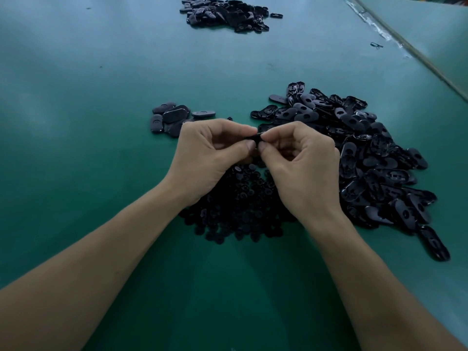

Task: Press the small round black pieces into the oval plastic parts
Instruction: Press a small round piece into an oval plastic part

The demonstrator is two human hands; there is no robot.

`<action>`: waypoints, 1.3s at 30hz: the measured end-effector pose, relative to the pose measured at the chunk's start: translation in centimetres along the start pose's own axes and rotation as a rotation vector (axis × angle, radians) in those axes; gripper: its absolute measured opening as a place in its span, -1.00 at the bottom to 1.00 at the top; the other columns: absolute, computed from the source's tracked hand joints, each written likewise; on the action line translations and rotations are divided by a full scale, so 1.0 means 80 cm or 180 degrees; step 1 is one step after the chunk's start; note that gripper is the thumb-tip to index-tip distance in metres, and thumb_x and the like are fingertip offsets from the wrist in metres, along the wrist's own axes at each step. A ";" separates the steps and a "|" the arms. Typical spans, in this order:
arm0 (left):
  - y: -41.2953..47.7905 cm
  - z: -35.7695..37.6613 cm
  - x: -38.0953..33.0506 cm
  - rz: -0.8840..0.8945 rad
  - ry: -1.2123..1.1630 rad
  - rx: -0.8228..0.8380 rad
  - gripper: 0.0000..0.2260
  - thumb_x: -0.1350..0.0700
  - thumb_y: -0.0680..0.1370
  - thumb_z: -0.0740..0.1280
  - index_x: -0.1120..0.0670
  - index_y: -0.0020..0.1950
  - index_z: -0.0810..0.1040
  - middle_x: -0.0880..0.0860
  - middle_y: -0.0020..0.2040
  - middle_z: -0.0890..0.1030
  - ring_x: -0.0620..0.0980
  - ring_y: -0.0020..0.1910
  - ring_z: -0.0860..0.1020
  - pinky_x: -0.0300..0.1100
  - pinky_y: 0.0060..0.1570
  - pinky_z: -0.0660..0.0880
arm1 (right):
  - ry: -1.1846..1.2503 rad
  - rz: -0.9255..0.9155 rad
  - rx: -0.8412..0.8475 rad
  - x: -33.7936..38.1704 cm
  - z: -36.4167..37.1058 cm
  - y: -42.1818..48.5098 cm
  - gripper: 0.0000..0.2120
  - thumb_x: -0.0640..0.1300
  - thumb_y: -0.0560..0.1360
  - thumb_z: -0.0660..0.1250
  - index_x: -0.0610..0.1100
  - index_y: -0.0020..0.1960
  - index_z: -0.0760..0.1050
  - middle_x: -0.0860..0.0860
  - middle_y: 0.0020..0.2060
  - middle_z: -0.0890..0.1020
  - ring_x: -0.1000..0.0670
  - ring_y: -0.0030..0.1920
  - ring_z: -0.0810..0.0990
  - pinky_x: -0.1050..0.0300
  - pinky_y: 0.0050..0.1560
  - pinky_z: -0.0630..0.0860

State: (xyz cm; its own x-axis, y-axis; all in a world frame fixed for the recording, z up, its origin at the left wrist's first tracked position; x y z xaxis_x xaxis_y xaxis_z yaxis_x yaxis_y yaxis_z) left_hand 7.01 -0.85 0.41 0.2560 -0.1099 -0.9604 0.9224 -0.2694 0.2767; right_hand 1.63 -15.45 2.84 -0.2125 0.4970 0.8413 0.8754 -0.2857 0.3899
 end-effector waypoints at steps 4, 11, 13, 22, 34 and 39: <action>0.000 0.000 0.001 -0.0050 -0.0065 0.0014 -0.80 0.43 0.48 0.44 0.15 -0.05 0.68 0.01 -0.20 0.74 -0.08 -0.23 0.69 -0.25 -0.15 0.63 | 0.0167 0.0049 0.0072 -0.002 0.001 0.002 -0.79 -0.25 0.47 0.48 0.05 -0.16 0.59 0.18 -0.31 0.66 0.18 -0.26 0.66 0.32 -0.18 0.56; 0.000 0.000 0.002 -0.0141 -0.0043 0.0066 -0.77 0.46 0.48 0.43 0.15 -0.02 0.65 0.02 -0.21 0.73 -0.07 -0.25 0.69 -0.24 -0.15 0.64 | 0.0156 0.0019 0.0175 0.000 0.001 0.002 -0.85 -0.26 0.48 0.47 0.00 -0.12 0.63 0.17 -0.28 0.68 0.17 -0.24 0.67 0.34 -0.18 0.56; 0.000 0.000 0.002 -0.0140 -0.0021 0.0047 -0.79 0.45 0.48 0.43 0.17 -0.03 0.65 0.02 -0.22 0.73 -0.06 -0.26 0.69 -0.24 -0.15 0.64 | 0.0211 0.0031 0.0220 -0.001 0.002 0.003 -0.85 -0.26 0.49 0.46 -0.01 -0.11 0.64 0.17 -0.28 0.68 0.17 -0.24 0.67 0.34 -0.17 0.56; 0.003 0.000 0.003 -0.0075 -0.0016 0.0082 -0.78 0.45 0.47 0.44 0.14 -0.05 0.66 0.00 -0.22 0.73 -0.08 -0.26 0.67 -0.28 -0.15 0.61 | 0.0469 0.0315 0.0323 -0.013 0.006 0.007 -0.83 -0.26 0.50 0.46 0.01 -0.12 0.62 0.09 -0.24 0.71 0.13 -0.18 0.69 0.26 -0.11 0.58; 0.005 0.001 0.005 -0.0059 0.0103 0.0246 -0.77 0.40 0.48 0.45 0.08 -0.02 0.67 0.00 -0.21 0.73 -0.12 -0.27 0.67 -0.31 -0.17 0.58 | 0.0129 0.0358 0.0221 -0.015 0.001 0.006 -0.87 -0.21 0.46 0.50 0.00 -0.16 0.64 0.10 -0.30 0.69 0.14 -0.27 0.67 0.20 -0.18 0.60; 0.003 0.004 0.004 -0.0042 0.0184 0.0238 -0.77 0.41 0.48 0.45 0.09 -0.02 0.66 -0.02 -0.22 0.73 -0.15 -0.26 0.66 -0.31 -0.15 0.58 | 0.0221 0.0531 0.0093 -0.020 0.002 0.003 -0.86 -0.22 0.46 0.51 0.01 -0.16 0.63 0.08 -0.29 0.70 0.11 -0.24 0.69 0.15 -0.16 0.60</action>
State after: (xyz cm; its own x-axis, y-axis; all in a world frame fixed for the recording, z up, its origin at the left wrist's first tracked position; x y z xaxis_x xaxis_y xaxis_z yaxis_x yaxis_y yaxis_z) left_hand 7.24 -1.25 0.20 0.2621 -0.0509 -0.9637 0.9023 -0.3414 0.2634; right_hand 2.23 -16.21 1.50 -0.0919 0.3865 0.9177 0.9131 -0.3350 0.2325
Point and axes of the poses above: each hand's wrist, its own y-axis towards the middle knuckle, its own z-axis out of the palm, x = y × z, the point moved 6 cm from there along y, towards the middle knuckle
